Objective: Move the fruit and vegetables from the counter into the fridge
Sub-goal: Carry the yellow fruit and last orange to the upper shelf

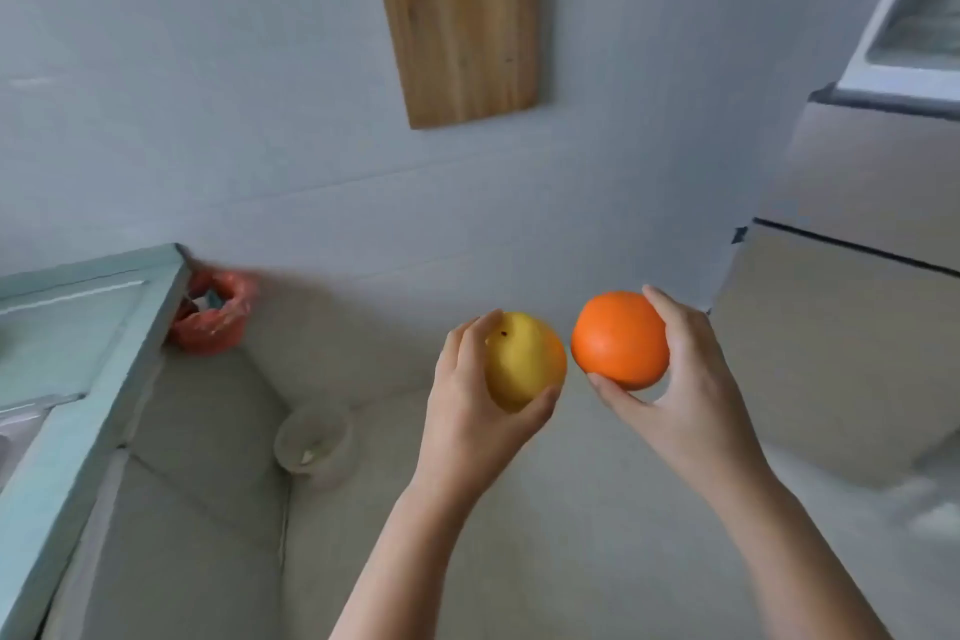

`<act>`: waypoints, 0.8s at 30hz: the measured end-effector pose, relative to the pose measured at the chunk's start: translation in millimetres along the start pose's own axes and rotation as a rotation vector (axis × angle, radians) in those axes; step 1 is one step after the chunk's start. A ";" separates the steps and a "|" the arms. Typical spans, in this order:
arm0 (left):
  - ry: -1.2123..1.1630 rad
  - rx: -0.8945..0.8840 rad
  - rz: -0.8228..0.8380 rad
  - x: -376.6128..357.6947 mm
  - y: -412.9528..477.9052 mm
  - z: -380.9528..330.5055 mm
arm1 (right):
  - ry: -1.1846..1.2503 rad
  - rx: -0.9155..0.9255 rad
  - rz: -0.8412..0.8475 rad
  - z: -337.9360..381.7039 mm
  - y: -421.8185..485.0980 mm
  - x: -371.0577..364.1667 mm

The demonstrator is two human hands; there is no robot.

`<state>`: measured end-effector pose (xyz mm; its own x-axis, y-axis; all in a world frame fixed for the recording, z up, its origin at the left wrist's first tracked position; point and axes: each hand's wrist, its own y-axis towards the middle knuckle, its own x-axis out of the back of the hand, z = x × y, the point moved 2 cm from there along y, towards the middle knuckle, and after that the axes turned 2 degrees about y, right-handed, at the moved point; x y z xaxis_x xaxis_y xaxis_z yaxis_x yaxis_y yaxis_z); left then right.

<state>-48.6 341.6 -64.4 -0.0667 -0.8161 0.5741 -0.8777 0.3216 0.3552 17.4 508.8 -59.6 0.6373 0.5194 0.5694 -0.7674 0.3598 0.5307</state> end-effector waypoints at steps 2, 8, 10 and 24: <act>-0.038 -0.031 0.070 -29.1 14.2 -10.1 | -0.049 -0.073 -0.046 -23.1 0.8 18.9; -0.162 -0.153 0.251 -114.5 68.1 -41.0 | -0.165 -0.239 -0.163 -84.9 15.2 62.2; -0.211 -0.197 0.309 -142.4 90.6 -52.4 | -0.197 -0.285 -0.198 -106.0 28.4 73.7; -0.419 -0.310 0.525 -288.8 264.6 -131.5 | -0.379 -0.480 -0.430 -209.1 156.9 153.9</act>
<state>-199.2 725.5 -39.3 -0.6705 -0.6127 0.4183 -0.5104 0.7902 0.3393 -19.8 807.3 -20.0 0.8022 -0.0153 0.5969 -0.3358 0.8151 0.4722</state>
